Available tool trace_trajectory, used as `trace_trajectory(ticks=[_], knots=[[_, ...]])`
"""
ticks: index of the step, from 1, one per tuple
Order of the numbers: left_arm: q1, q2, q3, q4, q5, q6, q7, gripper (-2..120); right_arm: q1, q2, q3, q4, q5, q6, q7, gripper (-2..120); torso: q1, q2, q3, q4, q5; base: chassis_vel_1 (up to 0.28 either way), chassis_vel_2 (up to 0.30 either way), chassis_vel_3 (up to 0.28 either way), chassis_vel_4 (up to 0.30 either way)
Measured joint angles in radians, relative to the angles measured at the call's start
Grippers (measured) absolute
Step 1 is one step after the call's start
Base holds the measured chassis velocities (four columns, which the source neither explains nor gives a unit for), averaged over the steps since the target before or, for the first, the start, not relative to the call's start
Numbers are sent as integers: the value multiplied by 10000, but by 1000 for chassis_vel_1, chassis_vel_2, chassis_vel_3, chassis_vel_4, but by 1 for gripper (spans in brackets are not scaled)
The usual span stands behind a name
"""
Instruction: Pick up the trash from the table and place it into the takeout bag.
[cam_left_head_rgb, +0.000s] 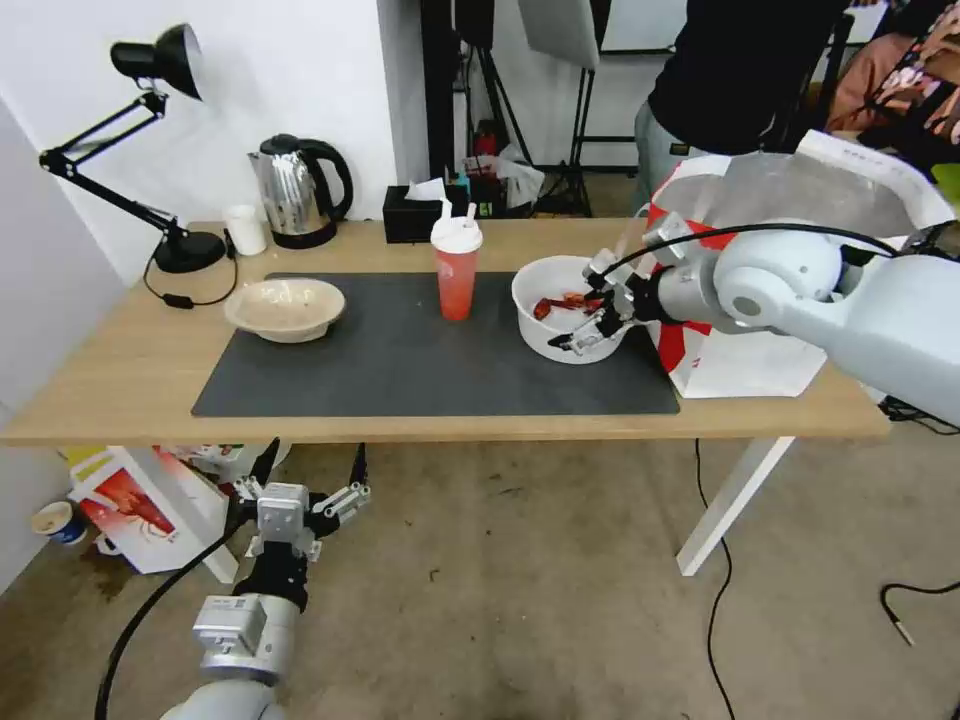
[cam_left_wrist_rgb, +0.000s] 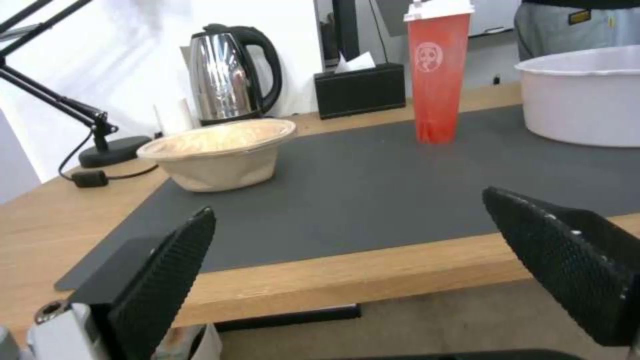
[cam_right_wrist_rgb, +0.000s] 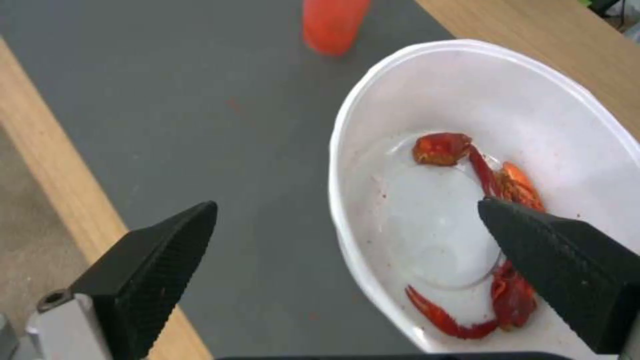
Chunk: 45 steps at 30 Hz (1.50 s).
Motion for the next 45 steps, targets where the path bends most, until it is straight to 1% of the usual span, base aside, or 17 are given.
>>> trace_trajectory(ticks=[5, 7, 22, 45], knots=[[-1, 0, 0, 0, 0, 0, 0, 100, -35, 220, 9, -275, -69, 2, -67, 100, 0, 0, 0, 0, -1, 0, 0, 0, 0], [0, 0, 0, 0, 0, 0, 0, 100, -61, 460, -7, -511, -159, 5, -113, 100, 1, 0, 0, 0, -1, 0, 0, 0, 0], [0, 0, 0, 0, 0, 0, 0, 100, -20, 1017, -225, -1200, -479, 11, -377, 100, 0, 0, 0, 0, -1, 0, 0, 0, 0], [0, 0, 0, 0, 0, 0, 0, 100, -149, 1589, -467, -2087, -839, 10, -508, 100, 0, 0, 0, 0, 0, 0, 0, 0, 0]])
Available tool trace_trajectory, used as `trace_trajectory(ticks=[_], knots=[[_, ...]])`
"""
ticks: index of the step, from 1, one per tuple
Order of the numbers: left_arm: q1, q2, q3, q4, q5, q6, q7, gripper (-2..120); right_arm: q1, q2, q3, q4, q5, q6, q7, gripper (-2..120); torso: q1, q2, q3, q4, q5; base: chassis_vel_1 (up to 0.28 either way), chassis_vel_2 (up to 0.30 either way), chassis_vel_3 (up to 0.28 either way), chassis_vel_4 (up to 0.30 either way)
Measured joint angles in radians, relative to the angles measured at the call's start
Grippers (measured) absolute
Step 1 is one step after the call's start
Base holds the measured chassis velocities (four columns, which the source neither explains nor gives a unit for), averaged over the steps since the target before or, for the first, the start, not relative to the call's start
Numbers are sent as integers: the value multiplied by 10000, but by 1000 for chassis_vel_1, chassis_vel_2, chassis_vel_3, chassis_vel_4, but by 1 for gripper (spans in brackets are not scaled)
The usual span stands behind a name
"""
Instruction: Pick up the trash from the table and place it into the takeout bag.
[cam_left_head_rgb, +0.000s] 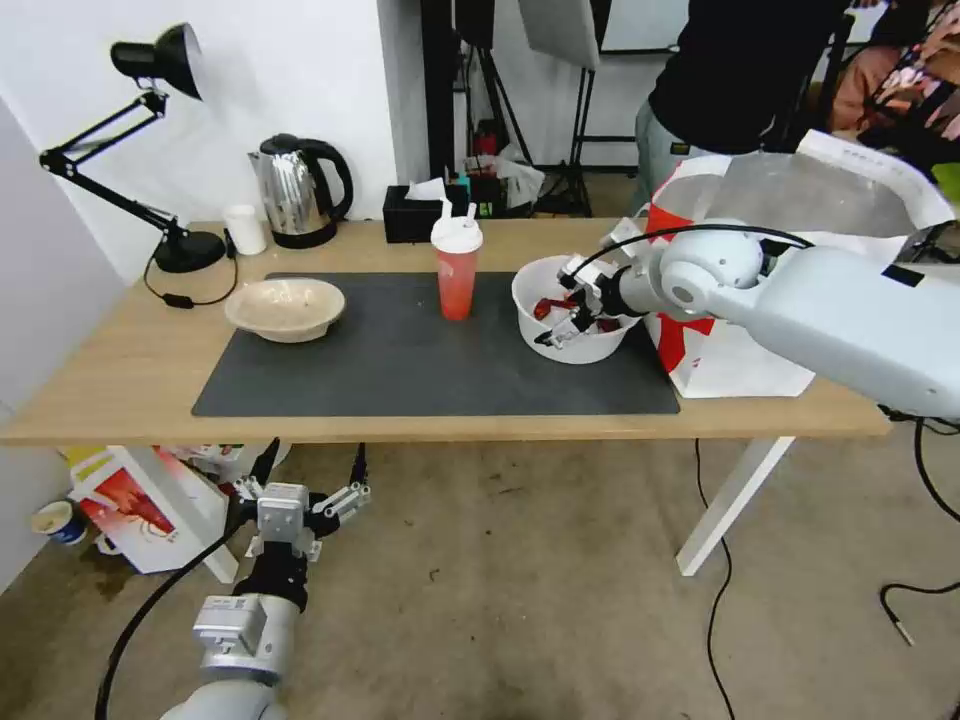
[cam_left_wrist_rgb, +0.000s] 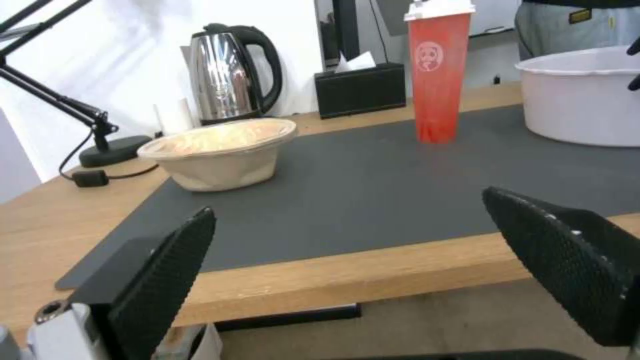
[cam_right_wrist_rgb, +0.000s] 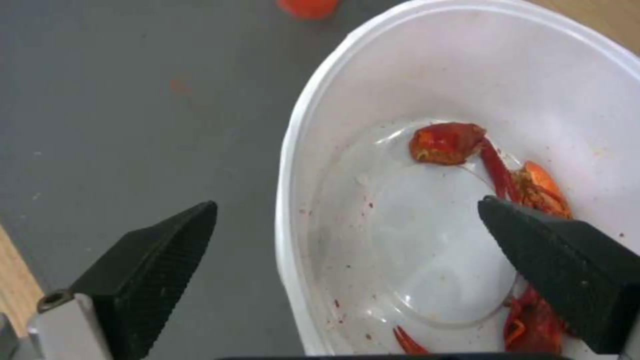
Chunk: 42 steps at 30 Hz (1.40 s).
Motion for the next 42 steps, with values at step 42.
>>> trace_trajectory(ticks=[42], knots=[[0, 0, 0, 0, 0, 0, 0, 100, -333, 155, -215, -166, -442, -5, -10, 100, -1, 0, 0, 0, 0, 0, 0, 0, 0]])
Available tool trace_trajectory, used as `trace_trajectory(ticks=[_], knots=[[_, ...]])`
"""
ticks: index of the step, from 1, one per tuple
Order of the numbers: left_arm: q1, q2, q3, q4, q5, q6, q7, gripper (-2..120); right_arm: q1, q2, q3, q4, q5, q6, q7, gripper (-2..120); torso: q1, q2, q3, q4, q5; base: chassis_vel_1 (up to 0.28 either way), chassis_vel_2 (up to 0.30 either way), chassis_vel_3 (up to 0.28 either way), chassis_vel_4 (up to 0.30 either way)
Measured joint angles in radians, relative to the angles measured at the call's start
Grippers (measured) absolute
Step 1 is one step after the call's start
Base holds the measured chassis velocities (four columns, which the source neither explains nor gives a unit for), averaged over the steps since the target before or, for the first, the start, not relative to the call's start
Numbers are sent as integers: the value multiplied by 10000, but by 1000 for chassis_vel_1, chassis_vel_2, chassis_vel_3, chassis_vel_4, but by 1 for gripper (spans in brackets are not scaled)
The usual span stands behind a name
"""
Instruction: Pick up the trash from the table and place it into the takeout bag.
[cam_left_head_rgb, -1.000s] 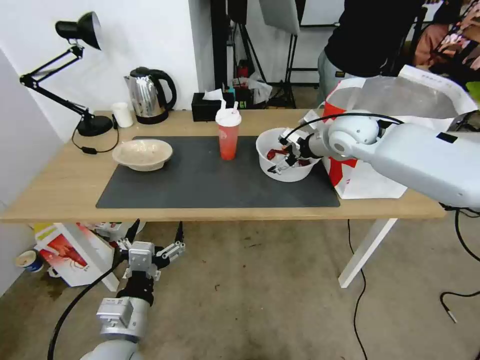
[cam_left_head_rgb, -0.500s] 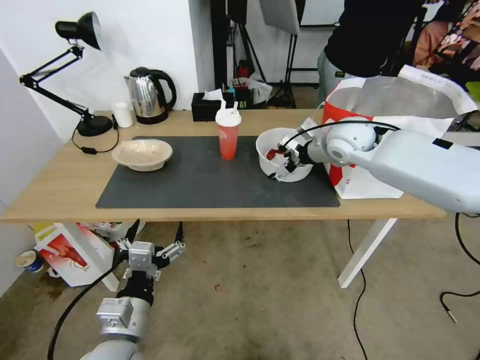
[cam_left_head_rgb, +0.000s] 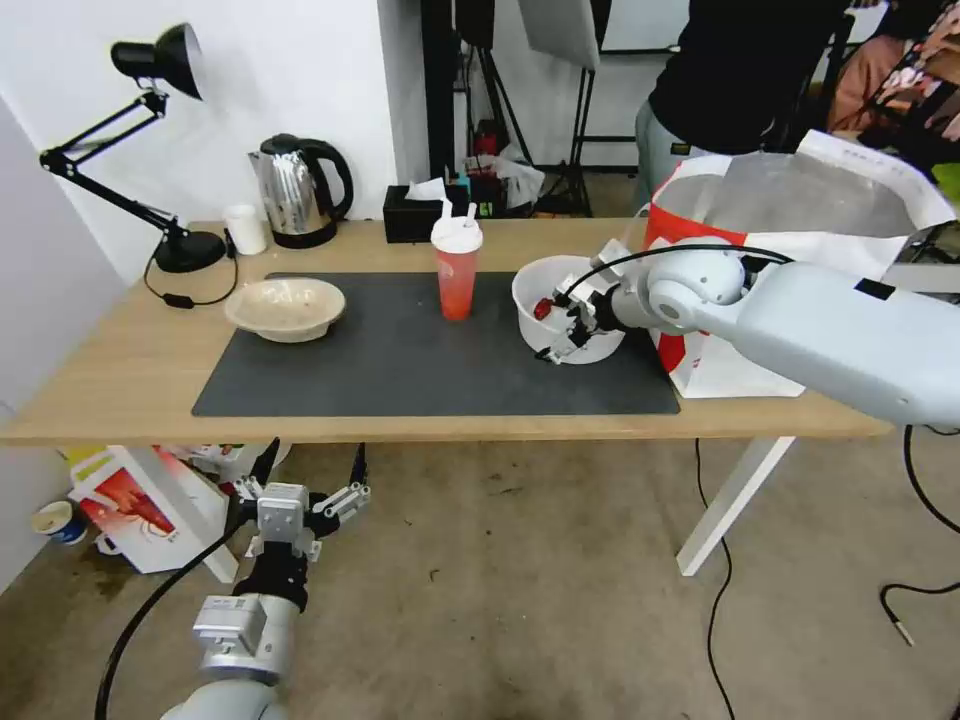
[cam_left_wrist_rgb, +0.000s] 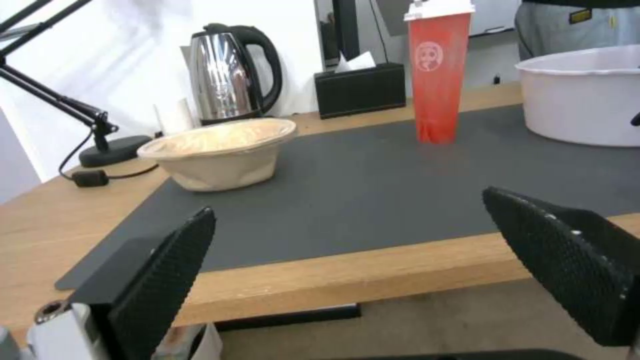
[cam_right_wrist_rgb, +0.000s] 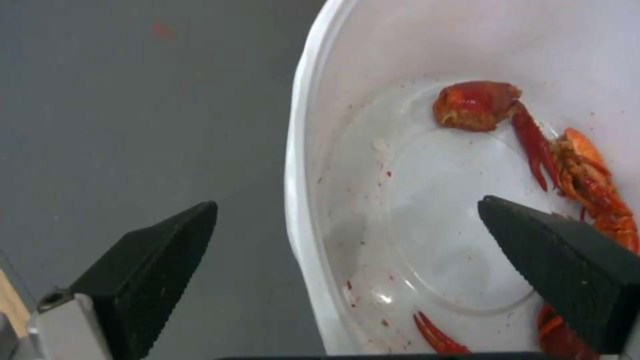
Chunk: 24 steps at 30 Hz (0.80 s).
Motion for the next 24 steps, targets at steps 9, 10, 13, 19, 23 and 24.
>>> trace_trajectory(ticks=[9, 10, 13, 19, 23, 24], knots=[[0, 0, 0, 0, 0, 0, 0, 100, -39, 0, 17, -9, -19, 0, -2, 100, 0, 0, 0, 0, -1, 0, 0, 0, 0], [0, 0, 0, 0, 1, 0, 0, 100, -40, 7, 18, -19, -23, 0, -6, 100, 0, 0, 0, 0, -1, 0, 0, 0, 0], [0, 0, 0, 0, 0, 0, 0, 100, -38, 50, 14, -88, -34, 0, -28, 100, 0, 0, 0, 0, 0, 0, 0, 0, 0], [0, 0, 0, 0, 0, 0, 0, 100, -46, 140, 3, -243, -44, 0, -84, 100, 0, 0, 0, 0, -1, 0, 0, 0, 0], [0, 0, 0, 0, 0, 0, 0, 100, -138, 241, 42, -435, -26, 0, -161, 100, 1, 0, 0, 1, 0, 0, 0, 0, 0], [0, 0, 0, 0, 0, 0, 0, 100, -138, 241, 42, -435, -26, 0, -161, 100, 1, 0, 0, 1, 0, 0, 0, 0, 0]])
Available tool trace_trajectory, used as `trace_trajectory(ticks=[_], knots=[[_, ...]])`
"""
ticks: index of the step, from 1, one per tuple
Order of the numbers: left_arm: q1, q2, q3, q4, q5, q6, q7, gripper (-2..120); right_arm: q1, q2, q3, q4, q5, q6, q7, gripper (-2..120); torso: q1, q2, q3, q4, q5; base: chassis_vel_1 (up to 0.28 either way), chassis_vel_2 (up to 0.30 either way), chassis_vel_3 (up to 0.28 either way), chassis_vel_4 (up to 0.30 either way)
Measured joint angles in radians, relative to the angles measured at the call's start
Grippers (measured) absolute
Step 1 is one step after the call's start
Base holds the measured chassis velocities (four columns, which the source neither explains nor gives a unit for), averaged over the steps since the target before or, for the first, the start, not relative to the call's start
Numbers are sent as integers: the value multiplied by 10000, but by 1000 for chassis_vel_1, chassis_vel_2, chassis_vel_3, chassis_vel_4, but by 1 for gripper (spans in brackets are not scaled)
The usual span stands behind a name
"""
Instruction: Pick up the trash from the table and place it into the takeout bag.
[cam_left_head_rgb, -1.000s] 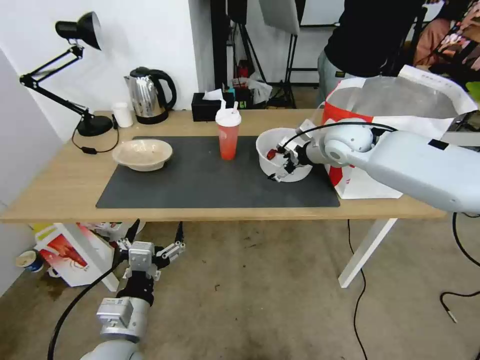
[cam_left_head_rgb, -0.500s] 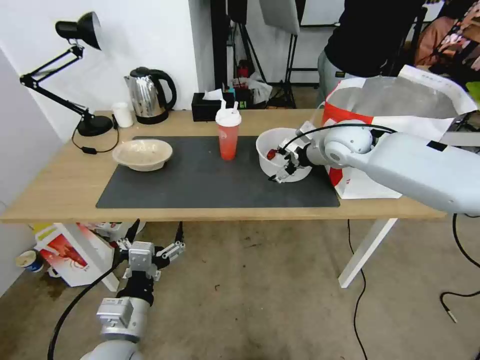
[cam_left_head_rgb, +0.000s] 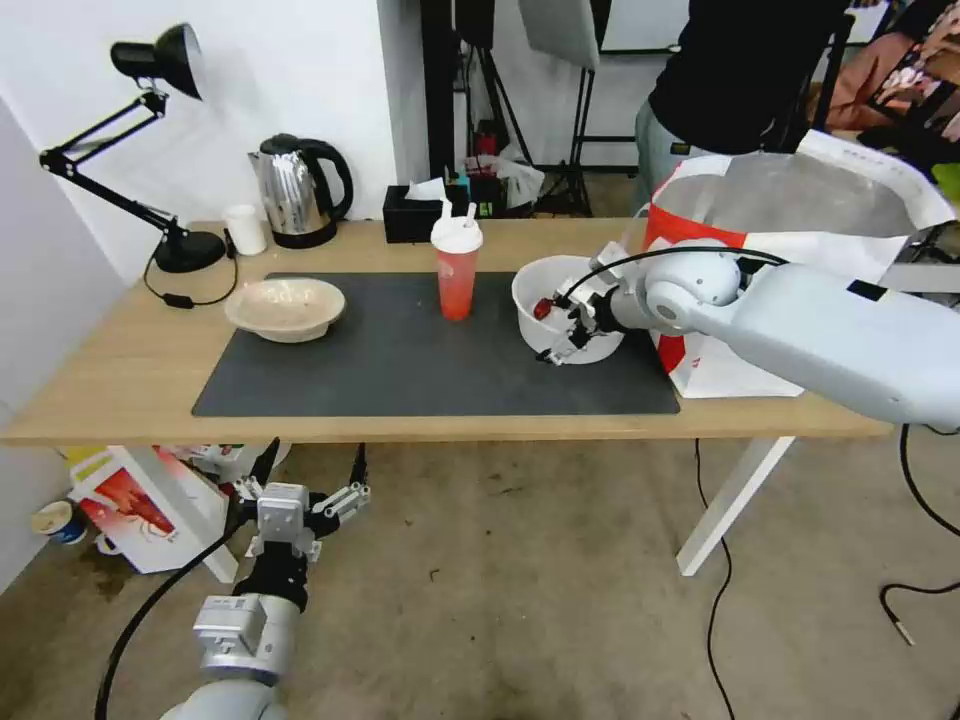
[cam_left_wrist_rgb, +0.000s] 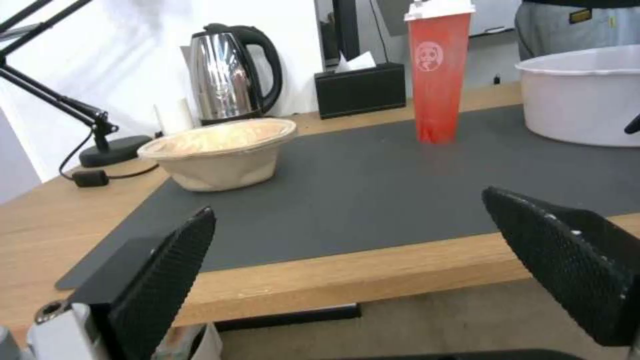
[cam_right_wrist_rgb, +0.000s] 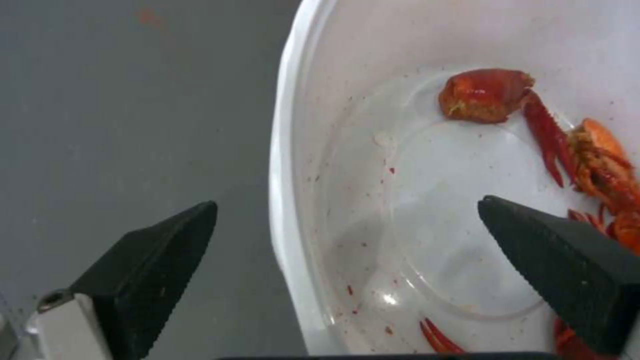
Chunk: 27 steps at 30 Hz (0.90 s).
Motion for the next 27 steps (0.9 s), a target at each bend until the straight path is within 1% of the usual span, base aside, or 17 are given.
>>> trace_trajectory(ticks=[4, 16, 17, 18, 20, 21, 22, 25, 26, 27], knots=[[0, 0, 0, 0, 0, 0, 0, 100, -51, 115, 117, -376, 66, 0, -171, 100, 0, 0, 0, -1, -1, 0, 0, 0, 0], [0, 0, 0, 0, 0, 0, 0, 100, -117, 227, 243, -570, 268, 0, -164, 99, 0, 0, 0, -1, 0, 0, 0, 0, 0], [0, 0, 0, 0, 0, 0, 0, 100, -158, 243, 306, -592, 316, 0, -137, 96, 0, 0, 0, -1, 0, 0, 0, 0, 0], [0, 0, 0, 0, 0, 0, 0, 100, -158, 243, 306, -592, 316, 0, -137, 96, 0, 0, 0, -1, 0, 0, 0, 0, 0], [0, 0, 0, 0, 0, 0, 0, 100, -197, 254, 379, -619, 403, 0, -92, 89, 0, 0, 0, 0, 0, 0, 0, 0, 0], [0, 0, 0, 0, 0, 0, 0, 100, -197, 254, 379, -619, 403, 0, -92, 89, 0, 0, 0, 0, 0, 0, 0, 0, 0], [0, 0, 0, 0, 0, 0, 0, 100, -201, 253, 391, -635, 429, 0, -79, 86, 0, 0, 0, 0, -1, 0, 0, 0, 0], [0, 0, 0, 0, 0, 0, 0, 100, -205, 238, 421, -657, 463, 0, -85, 70, 0, 0, 0, -1, 0, 0, 0, 0, 0], [0, 0, 0, 0, 0, 0, 0, 100, -205, 238, 421, -657, 463, 0, -85, 70, 0, 0, 0, -1, 0, 0, 0, 0, 0], [0, 0, 0, 0, 0, 0, 0, 100, -211, 222, 421, -640, 464, 0, -87, 65, -1, 0, 0, -1, 0, 0, 0, 0, 0]])
